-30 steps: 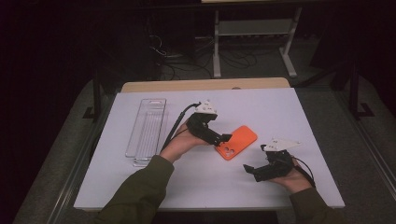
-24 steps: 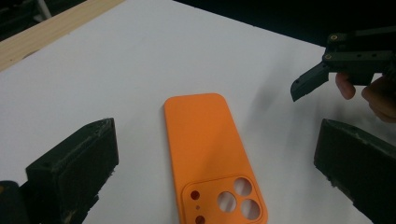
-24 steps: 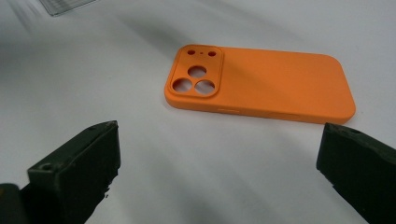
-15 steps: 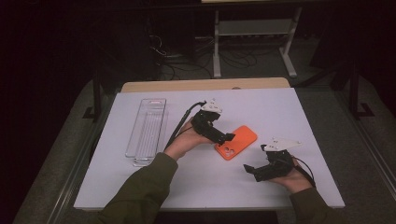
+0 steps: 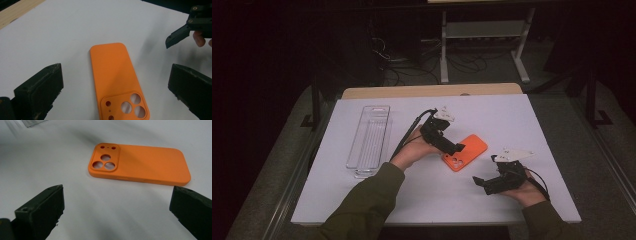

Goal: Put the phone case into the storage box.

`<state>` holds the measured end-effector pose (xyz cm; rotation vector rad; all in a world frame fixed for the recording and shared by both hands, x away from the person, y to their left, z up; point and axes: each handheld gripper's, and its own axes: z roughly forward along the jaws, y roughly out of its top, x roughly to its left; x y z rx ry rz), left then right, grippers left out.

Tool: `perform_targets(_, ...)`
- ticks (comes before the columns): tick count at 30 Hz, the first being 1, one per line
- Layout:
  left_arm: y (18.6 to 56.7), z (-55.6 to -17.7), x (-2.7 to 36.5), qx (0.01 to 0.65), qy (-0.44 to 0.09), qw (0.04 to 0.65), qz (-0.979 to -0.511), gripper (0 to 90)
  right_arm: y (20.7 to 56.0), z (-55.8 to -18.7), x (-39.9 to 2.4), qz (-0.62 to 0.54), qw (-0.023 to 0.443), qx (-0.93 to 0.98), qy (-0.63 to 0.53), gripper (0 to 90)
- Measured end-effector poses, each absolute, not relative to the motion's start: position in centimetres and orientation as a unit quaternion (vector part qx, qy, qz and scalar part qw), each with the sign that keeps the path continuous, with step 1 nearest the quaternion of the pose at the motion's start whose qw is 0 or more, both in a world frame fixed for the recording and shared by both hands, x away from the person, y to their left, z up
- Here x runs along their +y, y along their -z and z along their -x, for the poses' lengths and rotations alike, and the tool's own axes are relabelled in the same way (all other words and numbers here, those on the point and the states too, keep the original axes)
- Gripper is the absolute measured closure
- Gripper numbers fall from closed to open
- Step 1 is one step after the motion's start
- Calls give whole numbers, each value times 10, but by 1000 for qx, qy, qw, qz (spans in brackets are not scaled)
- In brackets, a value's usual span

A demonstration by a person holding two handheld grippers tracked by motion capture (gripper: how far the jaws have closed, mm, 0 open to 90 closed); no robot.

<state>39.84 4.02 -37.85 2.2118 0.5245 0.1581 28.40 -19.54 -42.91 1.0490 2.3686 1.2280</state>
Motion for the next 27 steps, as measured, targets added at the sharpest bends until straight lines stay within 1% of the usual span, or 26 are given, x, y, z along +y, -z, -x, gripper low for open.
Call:
perform_targets(4,380,-400,38,199,-64,402,-891,0,429,-284,-196,-360,139,819,-425,0)
perform_targets(8,383,-400,36,205,-60,390,-896,0,429,-284,-195,-362,138,819,-424,0)
perform_targets(16,390,-402,30,222,-58,385,-894,0,429,-284,-195,-361,136,819,-424,0)
perform_targets(27,400,-404,23,221,-54,363,-904,0,429,-284,-195,-360,137,820,-424,0)
